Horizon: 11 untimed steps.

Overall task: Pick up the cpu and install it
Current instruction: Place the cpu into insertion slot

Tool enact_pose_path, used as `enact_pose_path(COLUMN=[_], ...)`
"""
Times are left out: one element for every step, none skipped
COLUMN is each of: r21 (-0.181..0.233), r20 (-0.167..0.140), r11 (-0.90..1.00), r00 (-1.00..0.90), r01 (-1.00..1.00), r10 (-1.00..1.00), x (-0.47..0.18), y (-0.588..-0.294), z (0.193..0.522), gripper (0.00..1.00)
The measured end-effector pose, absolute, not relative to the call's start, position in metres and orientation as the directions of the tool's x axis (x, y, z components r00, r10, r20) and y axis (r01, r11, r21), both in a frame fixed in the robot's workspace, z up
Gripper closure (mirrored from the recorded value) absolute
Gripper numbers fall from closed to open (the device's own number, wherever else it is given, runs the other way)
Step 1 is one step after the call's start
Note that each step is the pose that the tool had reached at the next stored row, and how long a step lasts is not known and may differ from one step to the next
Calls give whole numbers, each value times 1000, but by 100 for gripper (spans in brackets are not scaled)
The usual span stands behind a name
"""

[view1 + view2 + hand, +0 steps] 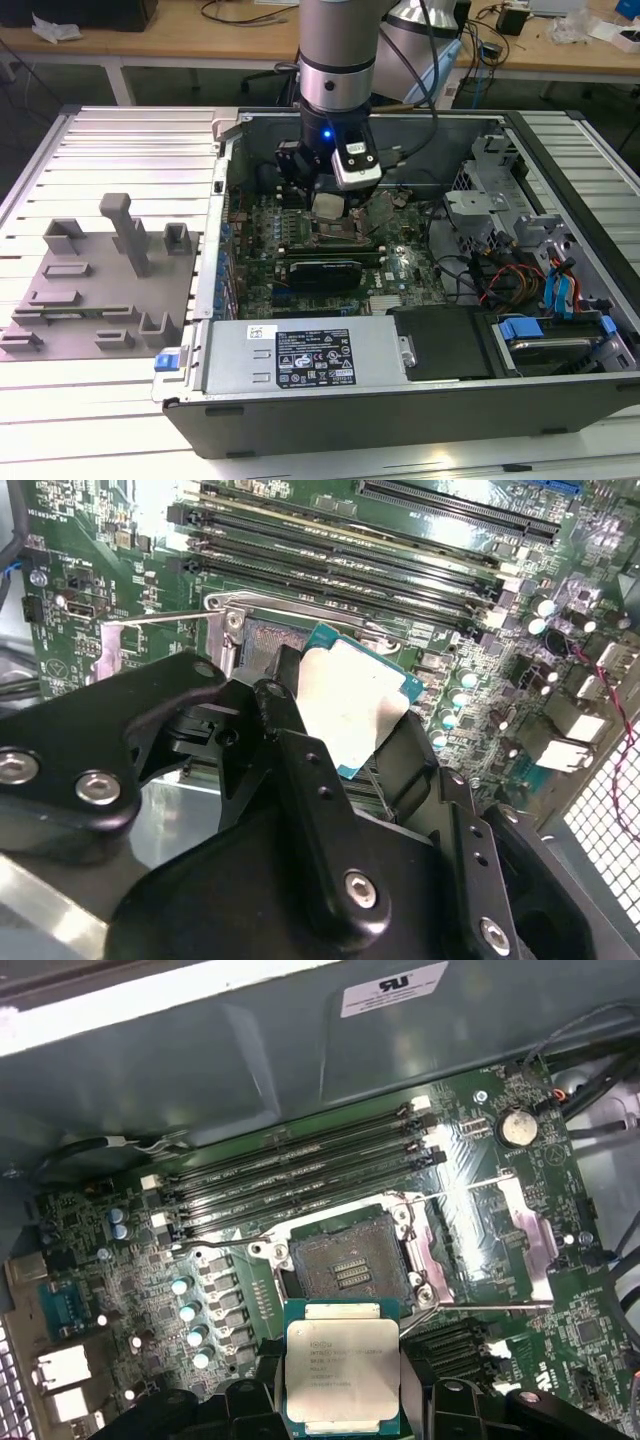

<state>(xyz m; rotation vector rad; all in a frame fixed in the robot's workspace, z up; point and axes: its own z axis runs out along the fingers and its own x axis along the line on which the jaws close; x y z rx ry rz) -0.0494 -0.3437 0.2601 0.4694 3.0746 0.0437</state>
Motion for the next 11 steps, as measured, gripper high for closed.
enact_pose_path(r21=[32, 32, 32, 32, 32, 32, 32, 32, 32, 32, 32], r20=[-26, -26, -26, -26, -26, -26, -26, -26, -26, -26, -26], r11=[953, 951, 948, 946, 941, 934, 922, 908, 901, 893, 880], r00=[-952, -951, -948, -946, -941, -934, -922, -908, -901, -893, -880], r01=[303, 309, 317, 323, 337, 355, 386, 417, 433, 448, 474], r10=[303, 310, 318, 324, 338, 356, 387, 418, 434, 449, 475], x=[-49, -49, -49, -49, -49, -49, -49, -49, -49, -49, -49], y=[-344, -344, -344, -344, -344, -344, -344, -344, -344, -344, -344], z=[260, 260, 260, 260, 260, 260, 260, 260, 260, 260, 260], gripper=[45, 45, 45, 45, 45, 45, 45, 45, 45, 45, 45])
